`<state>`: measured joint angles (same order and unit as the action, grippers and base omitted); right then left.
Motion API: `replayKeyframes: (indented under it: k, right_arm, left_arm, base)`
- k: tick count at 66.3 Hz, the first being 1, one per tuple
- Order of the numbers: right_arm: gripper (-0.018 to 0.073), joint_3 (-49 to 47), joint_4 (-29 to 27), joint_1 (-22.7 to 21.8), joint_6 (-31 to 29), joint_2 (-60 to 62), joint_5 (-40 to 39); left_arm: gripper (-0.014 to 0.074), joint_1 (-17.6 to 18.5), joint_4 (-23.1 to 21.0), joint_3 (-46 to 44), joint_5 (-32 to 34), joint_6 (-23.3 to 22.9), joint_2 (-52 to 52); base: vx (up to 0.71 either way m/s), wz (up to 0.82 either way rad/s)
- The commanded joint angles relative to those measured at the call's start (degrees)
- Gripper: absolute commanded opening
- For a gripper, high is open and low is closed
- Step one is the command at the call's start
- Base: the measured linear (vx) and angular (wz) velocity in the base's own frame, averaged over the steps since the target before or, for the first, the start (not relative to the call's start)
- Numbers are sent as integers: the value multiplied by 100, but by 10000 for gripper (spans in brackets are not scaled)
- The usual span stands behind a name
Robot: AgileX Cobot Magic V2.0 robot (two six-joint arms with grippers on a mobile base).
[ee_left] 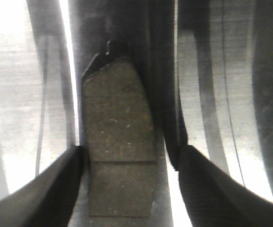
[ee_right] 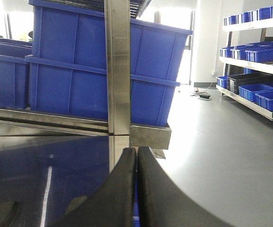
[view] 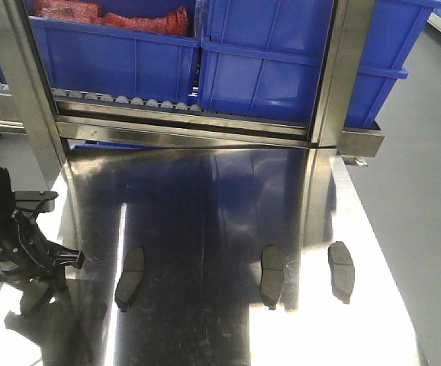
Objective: Move and align brake pads A on conveyor
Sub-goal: 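Lift the grasped brake pad off the tray with the left gripper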
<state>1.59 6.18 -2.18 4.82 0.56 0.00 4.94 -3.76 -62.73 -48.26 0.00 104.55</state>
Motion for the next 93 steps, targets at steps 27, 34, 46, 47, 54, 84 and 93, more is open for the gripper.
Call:
replayKeyframes:
  k: [27,34,46,47,54,84,93]
  right_arm:
    - [-12,68,12,-3,-46,77,-406]
    - [-12,68,12,-3,-46,77,-406]
    - [-12,68,12,-3,-46,77,-406]
    - [-12,68,12,-3,-46,77,-406]
    - [-12,68,12,-3,-46,77,-406]
    - [-12,68,12,-3,-46,77,-406]
    - [-12,68,12,-3,-46,77,-406]
  left_arm:
    - [-7,71,257,-145,224,-63,-352]
    - [-7,71,257,-145,278,-63,-546]
    - [-6,71,252,-145,485,-68,-1132]
    - [-6,71,252,-145,495,-68,-1190]
    - [-6,71,252,-139,579,-106,-1691]
    - [-6,71,252,330,1440,-63,-3955]
    - [-6,71,213,1186,2548,-63,-4748]
  base:
    - [0,0]
    - [0,0]
    - [0,0]
    - [0,0]
    - [0,0]
    - [0,0]
    - [0,0]
